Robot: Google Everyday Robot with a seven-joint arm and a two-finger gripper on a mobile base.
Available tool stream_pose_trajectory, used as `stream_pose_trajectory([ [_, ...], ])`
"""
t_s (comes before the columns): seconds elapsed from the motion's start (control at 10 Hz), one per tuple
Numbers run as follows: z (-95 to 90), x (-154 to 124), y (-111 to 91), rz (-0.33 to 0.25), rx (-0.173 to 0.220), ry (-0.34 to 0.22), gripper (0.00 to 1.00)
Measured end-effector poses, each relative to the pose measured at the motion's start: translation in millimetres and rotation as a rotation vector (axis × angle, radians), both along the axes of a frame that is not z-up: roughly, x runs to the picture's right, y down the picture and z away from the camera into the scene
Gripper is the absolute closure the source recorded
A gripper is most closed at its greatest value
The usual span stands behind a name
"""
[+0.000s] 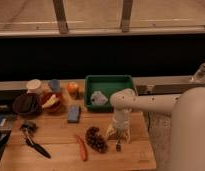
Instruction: Place fork in tray
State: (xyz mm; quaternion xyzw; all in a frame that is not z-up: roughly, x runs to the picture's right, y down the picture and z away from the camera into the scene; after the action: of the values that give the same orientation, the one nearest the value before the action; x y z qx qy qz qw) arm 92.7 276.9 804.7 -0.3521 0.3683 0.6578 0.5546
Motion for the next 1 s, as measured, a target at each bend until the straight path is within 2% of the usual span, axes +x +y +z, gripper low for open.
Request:
stream_pose_trajectory([
  [0.1, -1.1, 0.8, -1.3, 0.001, 0.000, 0.002, 0.91],
  [0.3, -2.9, 3.5, -2.8, -0.003, 0.001, 0.005, 1.00],
  [0.5, -2.4, 2.9, -3.8, -0.002, 0.009, 0.002, 1.00],
  [0.7, -1.9, 1.5, -9.3, -0.003, 0.035, -0.007, 1.00],
  [0.9, -7.3, 6.6, -20.8, -0.001, 0.070, -0.003, 1.00],
  [1.0, -13.1, 11.0, -33.4, 0.006, 0.103, 0.006, 1.00],
])
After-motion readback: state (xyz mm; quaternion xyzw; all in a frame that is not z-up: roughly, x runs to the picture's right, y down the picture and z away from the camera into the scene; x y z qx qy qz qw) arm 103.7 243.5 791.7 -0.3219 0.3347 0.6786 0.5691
